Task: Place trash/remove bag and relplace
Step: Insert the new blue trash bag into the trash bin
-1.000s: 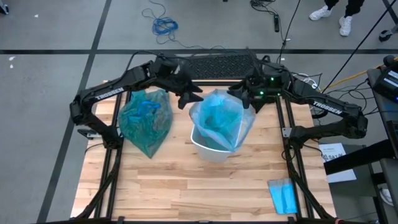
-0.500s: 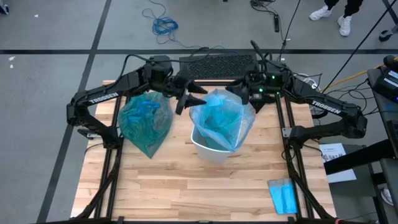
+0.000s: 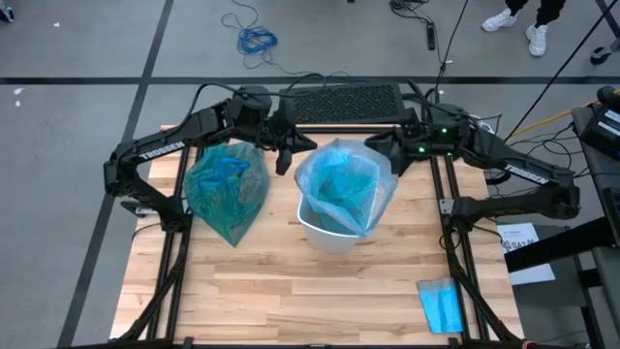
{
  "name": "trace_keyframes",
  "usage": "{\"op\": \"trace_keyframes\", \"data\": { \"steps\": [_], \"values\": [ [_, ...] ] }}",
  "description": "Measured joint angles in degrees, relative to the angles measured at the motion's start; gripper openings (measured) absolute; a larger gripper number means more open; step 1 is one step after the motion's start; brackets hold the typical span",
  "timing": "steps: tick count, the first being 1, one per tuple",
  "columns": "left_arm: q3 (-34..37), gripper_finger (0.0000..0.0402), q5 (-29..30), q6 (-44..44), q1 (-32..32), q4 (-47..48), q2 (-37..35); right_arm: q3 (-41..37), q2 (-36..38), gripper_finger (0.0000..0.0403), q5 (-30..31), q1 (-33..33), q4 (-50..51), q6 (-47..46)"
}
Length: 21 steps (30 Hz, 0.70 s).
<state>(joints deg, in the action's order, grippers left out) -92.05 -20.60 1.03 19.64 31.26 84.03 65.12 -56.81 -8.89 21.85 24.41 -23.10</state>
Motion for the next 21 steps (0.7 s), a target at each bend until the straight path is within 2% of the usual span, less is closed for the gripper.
{"op": "trace_keyframes", "data": {
  "steps": [3,7,11,18,21],
  "values": [
    [0.00,0.0002,0.33,-1.46,0.31,1.37,0.00,0.00,0.43,0.0004,-0.03,-0.88,1.77,-0.23],
    [0.00,0.0001,0.51,-3.39,1.69,5.88,0.67,0.00,-0.20,0.0003,0.02,-2.64,6.82,-0.54],
    [0.01,0.0001,1.05,-4.80,3.29,9.00,1.93,0.00,-0.95,0.0001,3.15,-4.34,10.84,-0.43],
    [-0.77,0.0001,-0.61,-4.46,3.57,6.51,1.39,0.00,-0.97,0.0000,4.60,-4.48,10.41,-0.76],
    [-2.94,0.0000,-4.74,-4.48,2.83,4.59,0.88,0.00,-0.97,0.0000,4.60,-4.48,10.39,-0.73]
  ]
}}
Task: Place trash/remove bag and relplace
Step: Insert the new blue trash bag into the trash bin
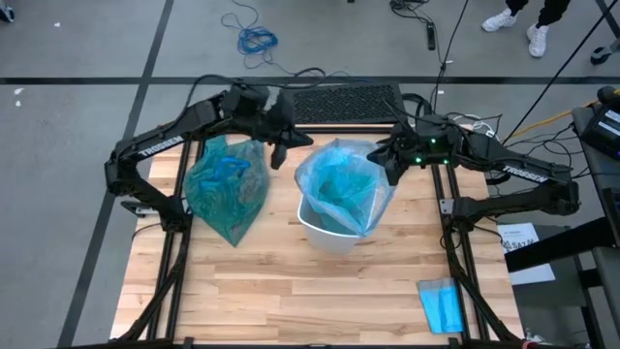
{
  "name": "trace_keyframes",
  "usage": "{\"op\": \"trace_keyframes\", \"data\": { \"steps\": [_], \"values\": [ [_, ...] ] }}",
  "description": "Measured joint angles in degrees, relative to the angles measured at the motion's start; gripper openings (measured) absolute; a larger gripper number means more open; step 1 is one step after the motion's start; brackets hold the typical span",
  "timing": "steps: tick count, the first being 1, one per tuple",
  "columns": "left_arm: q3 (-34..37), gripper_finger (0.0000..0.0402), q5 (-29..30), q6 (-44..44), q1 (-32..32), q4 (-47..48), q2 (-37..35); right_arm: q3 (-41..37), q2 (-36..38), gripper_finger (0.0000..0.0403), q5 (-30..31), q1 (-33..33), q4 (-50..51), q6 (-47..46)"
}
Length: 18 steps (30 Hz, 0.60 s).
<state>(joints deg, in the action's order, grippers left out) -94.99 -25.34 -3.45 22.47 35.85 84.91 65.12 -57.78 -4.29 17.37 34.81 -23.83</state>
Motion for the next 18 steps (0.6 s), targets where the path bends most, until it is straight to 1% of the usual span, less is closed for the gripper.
{"op": "trace_keyframes", "data": {
  "steps": [2,7,11,14,18],
  "values": [
    [-0.14,0.0000,-2.18,-0.06,-0.97,-0.11,-0.06,0.00,-0.02,0.0000,0.00,0.00,-0.29,0.02],
    [0.08,0.0000,-2.56,-1.08,-3.68,0.44,2.91,0.00,-0.07,0.0000,0.11,0.26,-0.46,0.08],
    [-0.05,0.0000,-2.41,-1.83,-4.19,0.11,4.51,0.00,-0.13,0.0000,0.13,0.26,-0.49,0.28],
    [0.01,0.0000,0.67,-1.85,-4.23,0.27,6.00,0.00,-0.13,0.0000,0.11,0.26,-0.45,0.25],
    [-0.01,0.0000,4.20,-2.02,-3.25,-0.37,5.84,0.00,-0.13,0.0000,0.11,0.26,-0.09,0.08]
  ]
}}
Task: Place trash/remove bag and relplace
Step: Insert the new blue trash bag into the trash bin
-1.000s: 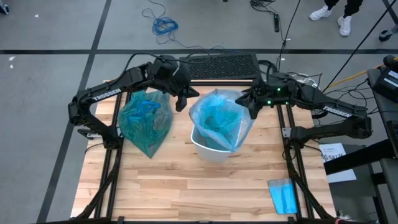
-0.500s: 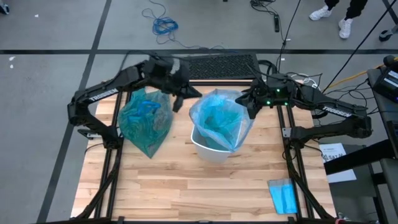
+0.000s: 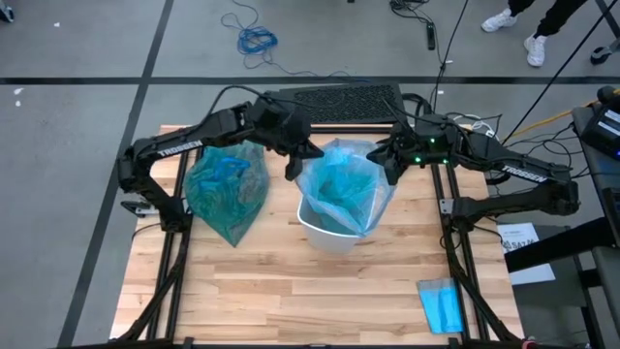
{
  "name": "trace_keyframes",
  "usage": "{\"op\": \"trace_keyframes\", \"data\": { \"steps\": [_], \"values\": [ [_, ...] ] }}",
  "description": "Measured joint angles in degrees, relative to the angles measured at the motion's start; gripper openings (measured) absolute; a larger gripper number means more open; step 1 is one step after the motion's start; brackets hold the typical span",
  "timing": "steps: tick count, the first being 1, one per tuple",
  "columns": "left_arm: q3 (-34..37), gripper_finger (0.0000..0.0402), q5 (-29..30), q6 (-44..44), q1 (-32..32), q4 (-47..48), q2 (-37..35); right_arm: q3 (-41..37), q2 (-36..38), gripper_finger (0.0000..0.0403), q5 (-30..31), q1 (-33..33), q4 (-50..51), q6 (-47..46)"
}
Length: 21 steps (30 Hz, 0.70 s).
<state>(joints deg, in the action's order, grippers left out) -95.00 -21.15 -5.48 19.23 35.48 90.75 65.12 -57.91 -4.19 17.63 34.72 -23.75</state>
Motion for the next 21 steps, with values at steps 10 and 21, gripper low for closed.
{"op": "trace_keyframes", "data": {
  "steps": [10,21],
  "values": [
    [-0.02,0.0000,2.30,0.07,3.44,2.36,0.22,0.00,0.00,0.0000,-0.02,0.00,0.31,0.20],
    [0.02,0.0000,-0.63,0.15,4.15,5.56,2.83,0.00,0.00,0.0000,0.71,0.00,2.32,0.44]
  ]
}}
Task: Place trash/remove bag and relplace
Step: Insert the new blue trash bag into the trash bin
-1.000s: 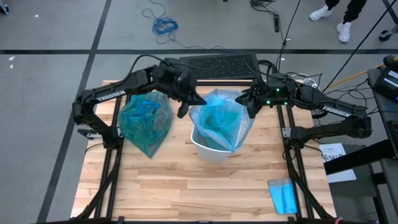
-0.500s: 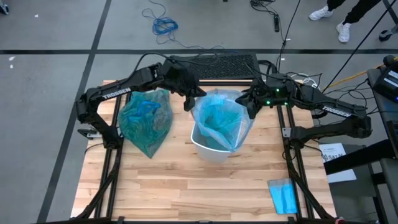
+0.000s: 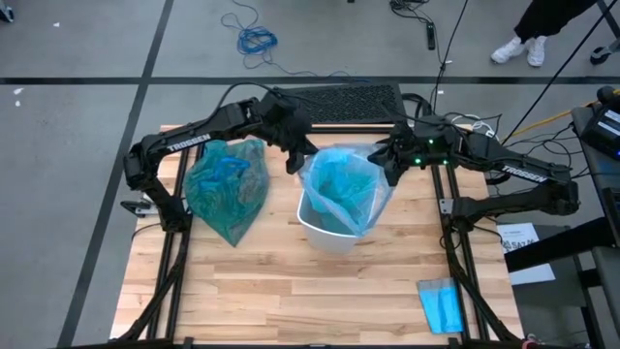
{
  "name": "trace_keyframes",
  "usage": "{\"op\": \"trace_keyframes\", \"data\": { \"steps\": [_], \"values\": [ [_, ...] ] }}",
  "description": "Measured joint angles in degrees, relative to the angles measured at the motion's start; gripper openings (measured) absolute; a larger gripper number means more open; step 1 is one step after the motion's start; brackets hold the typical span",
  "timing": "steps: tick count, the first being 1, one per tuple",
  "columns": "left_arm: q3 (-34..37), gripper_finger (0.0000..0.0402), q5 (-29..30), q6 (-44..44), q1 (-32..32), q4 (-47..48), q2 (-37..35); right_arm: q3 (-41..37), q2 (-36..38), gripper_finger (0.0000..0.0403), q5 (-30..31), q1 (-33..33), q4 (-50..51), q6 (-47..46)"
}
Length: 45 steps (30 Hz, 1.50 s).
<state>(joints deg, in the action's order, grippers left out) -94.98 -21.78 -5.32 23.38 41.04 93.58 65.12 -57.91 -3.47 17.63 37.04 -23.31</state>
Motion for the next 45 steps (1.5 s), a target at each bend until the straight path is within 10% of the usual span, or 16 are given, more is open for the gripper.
{"op": "trace_keyframes", "data": {
  "steps": [45],
  "values": [
    [0.00,0.0000,-9.97,0.46,-0.91,5.25,0.42,-2.43,5.28,0.0000,3.33,-2.01,11.09,-1.11]
  ]
}}
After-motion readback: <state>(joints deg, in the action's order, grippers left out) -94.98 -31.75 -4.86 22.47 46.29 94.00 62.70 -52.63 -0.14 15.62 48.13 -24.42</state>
